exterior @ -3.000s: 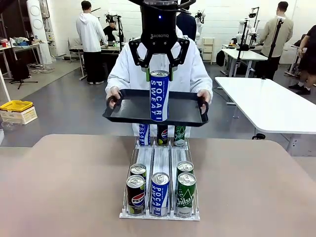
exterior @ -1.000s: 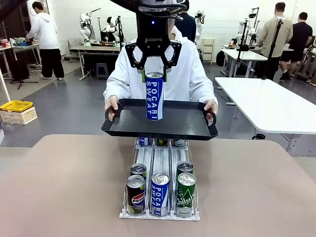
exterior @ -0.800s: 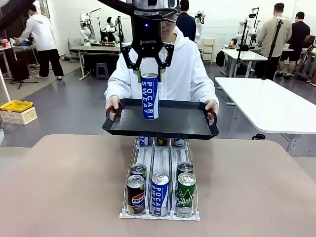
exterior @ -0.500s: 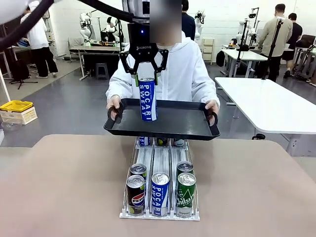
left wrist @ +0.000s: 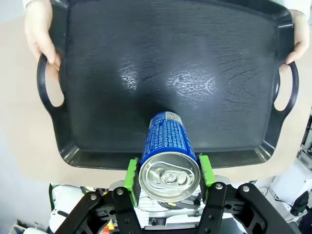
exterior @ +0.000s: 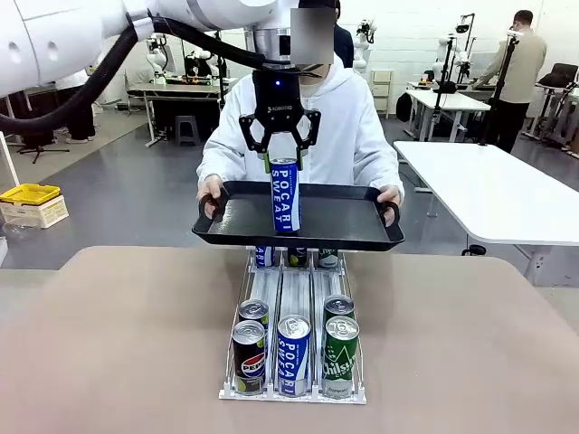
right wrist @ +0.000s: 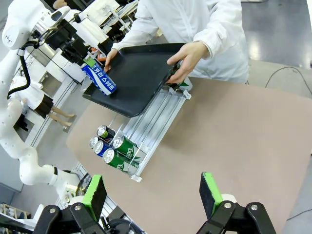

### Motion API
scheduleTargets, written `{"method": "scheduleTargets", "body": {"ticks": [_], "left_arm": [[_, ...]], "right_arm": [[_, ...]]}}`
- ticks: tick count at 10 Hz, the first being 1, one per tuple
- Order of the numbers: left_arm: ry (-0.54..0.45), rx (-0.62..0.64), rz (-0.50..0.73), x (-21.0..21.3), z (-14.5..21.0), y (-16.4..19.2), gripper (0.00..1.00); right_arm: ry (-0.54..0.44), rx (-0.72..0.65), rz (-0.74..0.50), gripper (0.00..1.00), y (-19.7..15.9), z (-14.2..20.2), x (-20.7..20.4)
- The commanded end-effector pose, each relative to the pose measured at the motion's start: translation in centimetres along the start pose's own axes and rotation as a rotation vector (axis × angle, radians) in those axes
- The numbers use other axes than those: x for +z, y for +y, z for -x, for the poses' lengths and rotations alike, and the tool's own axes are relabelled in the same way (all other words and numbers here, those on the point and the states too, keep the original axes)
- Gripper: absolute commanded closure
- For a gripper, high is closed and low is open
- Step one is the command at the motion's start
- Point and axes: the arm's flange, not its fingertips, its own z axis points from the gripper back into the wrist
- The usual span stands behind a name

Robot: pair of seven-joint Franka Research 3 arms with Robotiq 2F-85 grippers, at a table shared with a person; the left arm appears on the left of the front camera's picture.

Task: Retrieve and hand over the desired beverage to the person.
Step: Place the picked can on the Handle tray extended by the person.

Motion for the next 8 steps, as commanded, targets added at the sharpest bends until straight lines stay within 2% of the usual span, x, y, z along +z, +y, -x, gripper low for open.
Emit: {"method": "scheduleTargets", "body": {"ticks": [1, 5, 8], "left_arm": [[-0.082, 0.002, -0.028, 2.2, -1.2, -3.2, 0.42], [-0.135, -0.038, -0.079, 1.2, -0.9, -5.2, 0.42], [-0.098, -0.05, -0.108, -0.5, -0.9, -5.5, 0.42]], "right_arm": [[-0.028, 0.012, -0.028, 0.0, -0.1, -0.3, -0.1], [-0.028, 0.012, -0.028, 0.0, -0.1, -0.3, -0.1], [-0.028, 0.012, -0.028, 0.0, -0.1, -0.3, -0.1]]}}
